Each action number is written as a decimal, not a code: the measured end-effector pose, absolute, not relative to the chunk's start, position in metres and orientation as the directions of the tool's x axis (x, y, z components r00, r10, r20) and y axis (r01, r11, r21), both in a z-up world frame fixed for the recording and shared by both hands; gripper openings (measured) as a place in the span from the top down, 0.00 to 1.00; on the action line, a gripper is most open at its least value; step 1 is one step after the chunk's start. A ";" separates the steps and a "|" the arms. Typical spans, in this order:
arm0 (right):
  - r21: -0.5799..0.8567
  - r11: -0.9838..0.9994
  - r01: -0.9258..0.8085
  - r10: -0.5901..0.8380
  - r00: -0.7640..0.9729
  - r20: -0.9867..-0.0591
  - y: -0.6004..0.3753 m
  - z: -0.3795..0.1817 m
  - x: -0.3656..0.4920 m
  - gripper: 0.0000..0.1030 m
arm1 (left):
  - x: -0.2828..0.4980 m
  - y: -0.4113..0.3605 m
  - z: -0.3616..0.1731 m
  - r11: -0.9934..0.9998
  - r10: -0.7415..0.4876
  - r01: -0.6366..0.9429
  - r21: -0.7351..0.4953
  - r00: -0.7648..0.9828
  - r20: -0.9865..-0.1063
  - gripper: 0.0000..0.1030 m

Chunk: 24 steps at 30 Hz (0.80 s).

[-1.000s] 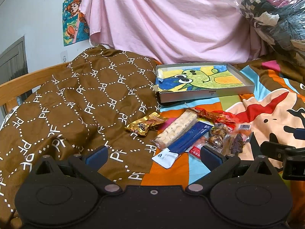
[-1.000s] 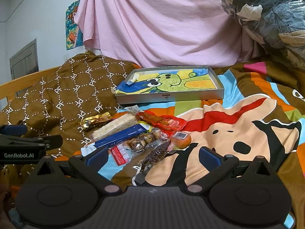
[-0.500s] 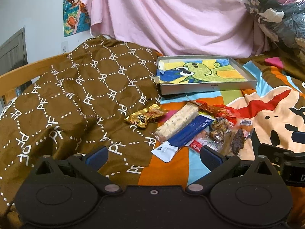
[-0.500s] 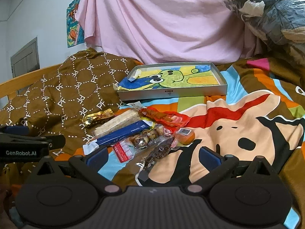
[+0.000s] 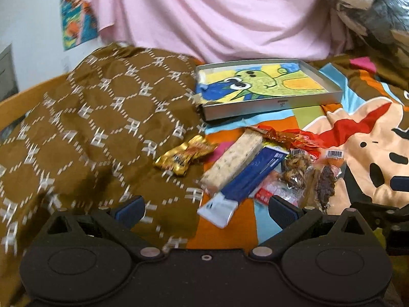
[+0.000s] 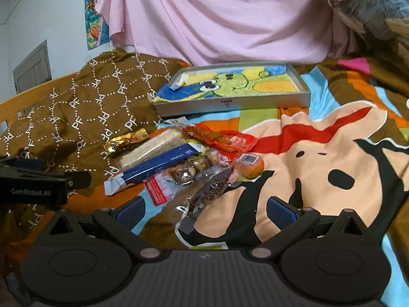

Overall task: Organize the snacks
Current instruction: 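Grasp the blue long packet with the left tool while the right tool grasps the clear brown-snack bag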

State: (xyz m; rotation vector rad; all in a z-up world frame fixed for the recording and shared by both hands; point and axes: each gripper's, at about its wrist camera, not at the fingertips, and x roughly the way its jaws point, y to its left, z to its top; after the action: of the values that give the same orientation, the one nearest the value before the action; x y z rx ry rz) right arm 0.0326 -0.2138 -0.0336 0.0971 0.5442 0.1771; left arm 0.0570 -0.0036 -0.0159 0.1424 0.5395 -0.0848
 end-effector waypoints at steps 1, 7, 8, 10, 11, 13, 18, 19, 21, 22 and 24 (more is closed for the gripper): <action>0.156 0.977 -0.142 0.203 0.833 -0.515 -0.216 -0.034 0.037 0.00 | 0.063 -0.005 -0.016 0.985 -0.051 0.129 0.116 0.854 -0.518 0.01; 0.220 0.967 -0.126 0.232 0.792 -0.565 -0.227 -0.039 0.061 0.00 | 0.105 -0.010 -0.022 0.973 -0.118 0.204 0.111 0.846 -0.520 0.01; 0.219 0.967 -0.128 0.234 0.789 -0.569 -0.228 -0.040 0.065 0.00 | 0.111 -0.011 -0.024 0.969 -0.130 0.220 0.112 0.840 -0.527 0.01; 0.221 0.965 -0.141 0.245 0.782 -0.574 -0.229 -0.040 0.072 0.00 | 0.124 -0.012 -0.030 0.962 -0.166 0.255 0.093 0.823 -0.543 0.01; 0.232 0.961 -0.153 0.262 0.773 -0.577 -0.231 -0.040 0.077 0.00 | 0.130 -0.011 -0.033 0.959 -0.188 0.272 0.074 0.813 -0.552 0.01; 0.252 0.952 -0.176 0.294 0.757 -0.583 -0.233 -0.040 0.084 0.00 | 0.137 -0.008 -0.039 0.952 -0.236 0.305 0.029 0.792 -0.563 0.01; 0.282 0.938 -0.203 0.338 0.715 -0.612 -0.233 -0.044 0.104 0.00 | 0.149 -0.004 -0.050 0.935 -0.304 0.353 -0.031 0.752 -0.585 0.01; 0.286 0.937 -0.203 0.342 0.709 -0.617 -0.233 -0.045 0.108 0.00 | 0.151 -0.003 -0.053 0.933 -0.313 0.358 -0.046 0.738 -0.598 0.01; 0.301 0.931 -0.207 0.356 0.697 -0.622 -0.231 -0.048 0.116 0.00 | 0.157 -0.002 -0.057 0.930 -0.327 0.360 -0.076 0.713 -0.620 0.01; 0.309 0.928 -0.208 0.363 0.692 -0.624 -0.230 -0.050 0.121 0.01 | 0.159 0.000 -0.059 0.928 -0.336 0.361 -0.092 0.701 -0.629 0.01; 0.325 0.924 -0.203 0.372 0.683 -0.629 -0.228 -0.052 0.127 0.04 | 0.164 0.002 -0.063 0.925 -0.346 0.362 -0.115 0.678 -0.649 0.01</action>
State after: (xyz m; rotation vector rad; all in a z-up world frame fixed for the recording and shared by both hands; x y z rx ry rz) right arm 0.1272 -0.2283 -0.0524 0.2370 0.7539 0.3257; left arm 0.1642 0.0017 -0.0628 0.0236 0.7237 -0.3974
